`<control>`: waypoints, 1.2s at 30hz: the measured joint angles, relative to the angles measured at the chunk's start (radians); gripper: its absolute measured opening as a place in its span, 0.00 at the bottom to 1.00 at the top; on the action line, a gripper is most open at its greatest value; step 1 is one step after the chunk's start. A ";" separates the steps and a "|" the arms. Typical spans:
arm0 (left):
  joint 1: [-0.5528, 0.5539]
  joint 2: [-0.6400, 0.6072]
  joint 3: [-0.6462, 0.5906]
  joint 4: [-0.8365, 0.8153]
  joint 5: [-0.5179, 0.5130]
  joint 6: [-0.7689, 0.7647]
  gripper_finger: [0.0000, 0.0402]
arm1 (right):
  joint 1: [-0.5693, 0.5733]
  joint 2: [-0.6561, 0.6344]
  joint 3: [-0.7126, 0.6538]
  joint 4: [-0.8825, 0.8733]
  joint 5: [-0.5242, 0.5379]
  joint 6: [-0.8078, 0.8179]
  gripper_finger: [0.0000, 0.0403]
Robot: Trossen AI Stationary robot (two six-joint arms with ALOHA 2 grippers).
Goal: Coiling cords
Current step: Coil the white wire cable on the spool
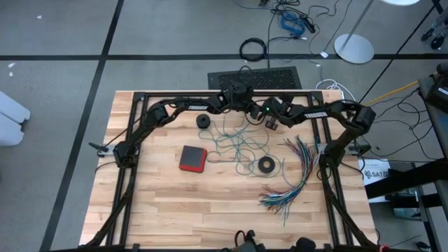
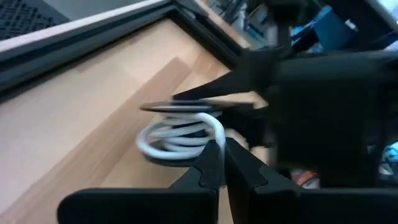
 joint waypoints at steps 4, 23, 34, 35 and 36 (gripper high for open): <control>-0.011 0.000 0.000 0.000 -0.083 0.003 0.03 | -0.008 0.043 0.001 0.008 0.037 -0.001 0.00; -0.042 0.011 0.001 -0.118 -0.127 -0.024 0.03 | 0.015 0.107 0.001 0.107 0.119 -0.132 0.00; -0.041 0.010 0.003 -0.133 -0.130 -0.015 0.03 | 0.069 0.107 0.001 0.090 0.069 -0.204 0.09; -0.041 0.010 0.003 -0.136 -0.132 -0.014 0.03 | 0.075 0.107 0.001 0.088 0.069 -0.210 0.11; -0.042 0.010 0.003 -0.138 -0.134 -0.011 0.03 | 0.081 0.107 0.001 0.085 0.069 -0.216 0.12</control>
